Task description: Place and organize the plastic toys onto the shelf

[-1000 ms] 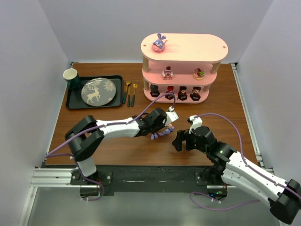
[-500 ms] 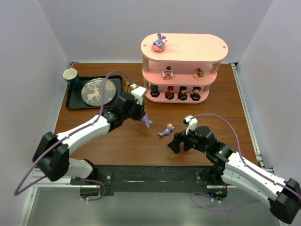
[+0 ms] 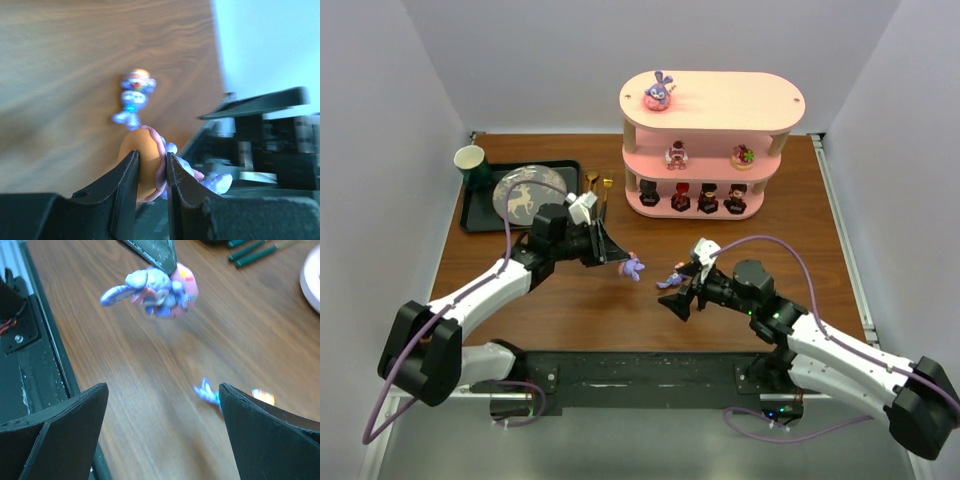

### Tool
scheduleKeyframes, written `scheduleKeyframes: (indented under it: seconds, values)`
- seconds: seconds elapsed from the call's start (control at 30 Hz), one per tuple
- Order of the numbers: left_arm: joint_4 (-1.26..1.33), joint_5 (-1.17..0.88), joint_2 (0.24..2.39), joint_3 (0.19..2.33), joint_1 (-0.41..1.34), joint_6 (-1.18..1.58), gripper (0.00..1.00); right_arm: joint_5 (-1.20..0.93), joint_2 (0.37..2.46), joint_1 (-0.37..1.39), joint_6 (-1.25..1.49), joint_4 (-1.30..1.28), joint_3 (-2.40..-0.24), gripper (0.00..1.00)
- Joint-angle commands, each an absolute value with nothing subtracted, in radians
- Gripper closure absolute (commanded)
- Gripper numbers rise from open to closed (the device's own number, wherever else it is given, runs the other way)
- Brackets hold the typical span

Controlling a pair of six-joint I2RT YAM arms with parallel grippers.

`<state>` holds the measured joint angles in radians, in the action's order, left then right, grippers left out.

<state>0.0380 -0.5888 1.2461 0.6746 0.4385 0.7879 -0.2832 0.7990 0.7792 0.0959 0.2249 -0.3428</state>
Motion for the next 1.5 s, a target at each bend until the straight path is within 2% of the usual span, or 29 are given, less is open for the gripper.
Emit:
scheduleKeyframes:
  seconds: [0.0,0.13,0.5,1.27,1.47]
  values:
    - [0.369,-0.753,1.172,0.585,0.416,1.150,1.00,-0.392,0.871,0.788,-0.025,0.391,-0.425,0.04]
    - [0.452,-0.750,1.157,0.534,0.414,1.258,1.00,-0.504,0.939,0.788,-0.031,0.452,-0.466,0.07]
    - [0.590,-0.782,1.118,0.456,0.414,1.408,1.00,-0.673,0.963,0.787,-0.052,0.445,-0.571,0.17]
    - [0.589,-0.830,1.092,0.466,0.416,1.410,1.00,-0.689,1.049,0.788,-0.192,0.334,-0.693,0.27]
    - [0.560,-0.845,1.089,0.477,0.416,1.393,1.00,-0.756,1.088,0.788,-0.184,0.344,-0.701,0.38]
